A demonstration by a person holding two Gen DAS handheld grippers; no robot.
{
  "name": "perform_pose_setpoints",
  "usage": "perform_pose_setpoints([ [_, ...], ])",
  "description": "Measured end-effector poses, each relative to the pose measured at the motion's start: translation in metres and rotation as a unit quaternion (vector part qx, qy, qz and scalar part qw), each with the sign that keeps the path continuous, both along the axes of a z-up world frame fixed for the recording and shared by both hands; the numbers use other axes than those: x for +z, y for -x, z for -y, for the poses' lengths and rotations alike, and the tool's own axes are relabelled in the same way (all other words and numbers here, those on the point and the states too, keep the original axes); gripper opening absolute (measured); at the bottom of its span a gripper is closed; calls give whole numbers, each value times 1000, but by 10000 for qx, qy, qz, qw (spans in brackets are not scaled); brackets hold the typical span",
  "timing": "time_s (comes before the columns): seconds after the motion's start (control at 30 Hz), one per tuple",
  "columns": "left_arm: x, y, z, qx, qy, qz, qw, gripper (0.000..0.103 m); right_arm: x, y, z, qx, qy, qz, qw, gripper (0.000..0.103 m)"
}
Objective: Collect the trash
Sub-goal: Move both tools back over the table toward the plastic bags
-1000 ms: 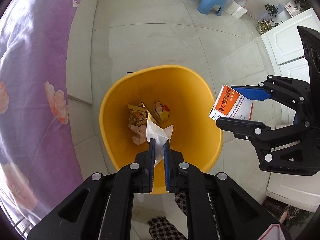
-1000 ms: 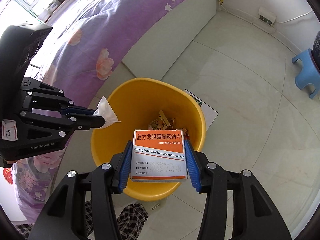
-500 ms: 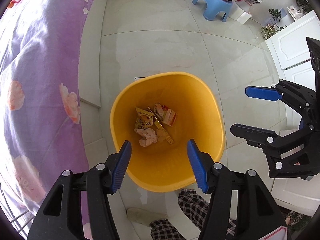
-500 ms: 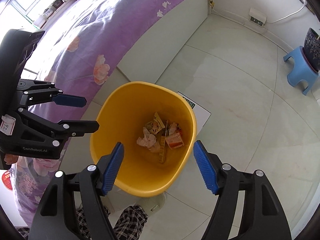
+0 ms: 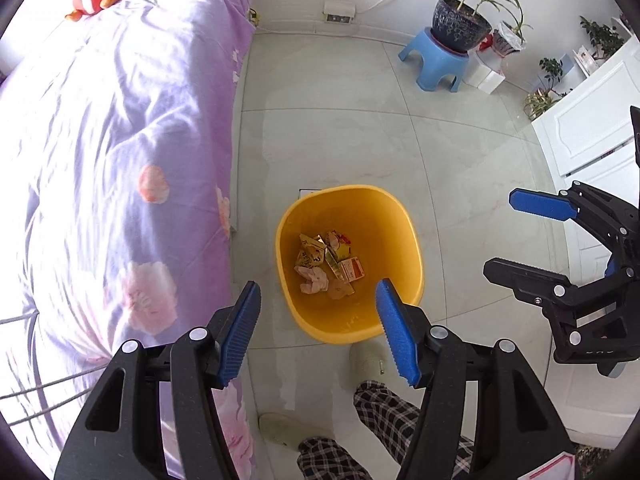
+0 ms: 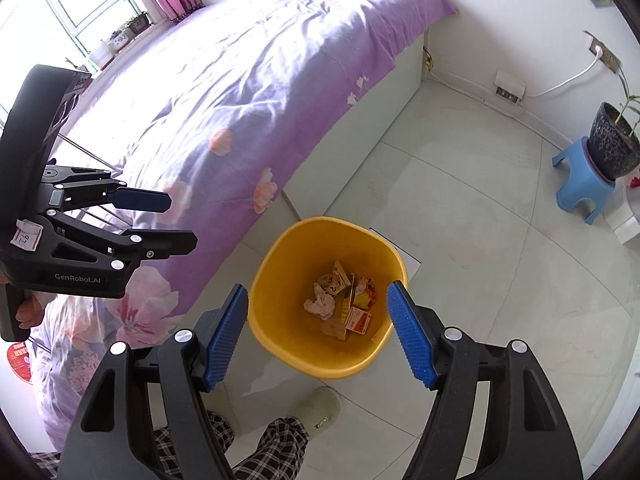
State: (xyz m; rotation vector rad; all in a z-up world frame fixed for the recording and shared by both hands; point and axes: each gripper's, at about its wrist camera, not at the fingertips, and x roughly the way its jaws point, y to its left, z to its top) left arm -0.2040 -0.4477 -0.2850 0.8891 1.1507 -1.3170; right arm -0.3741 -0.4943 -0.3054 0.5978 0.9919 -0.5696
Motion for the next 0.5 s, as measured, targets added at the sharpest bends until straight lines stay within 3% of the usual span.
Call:
perform_pose_setpoints([
  [0.23, 69, -21, -60, 478, 514, 103, 9975, 61, 77, -18, -44, 331, 319, 352, 9983, 72],
  [0.5, 130, -54, -136, 1277, 913, 223, 9874, 63, 153, -57, -103, 897, 654, 786, 9907, 73],
])
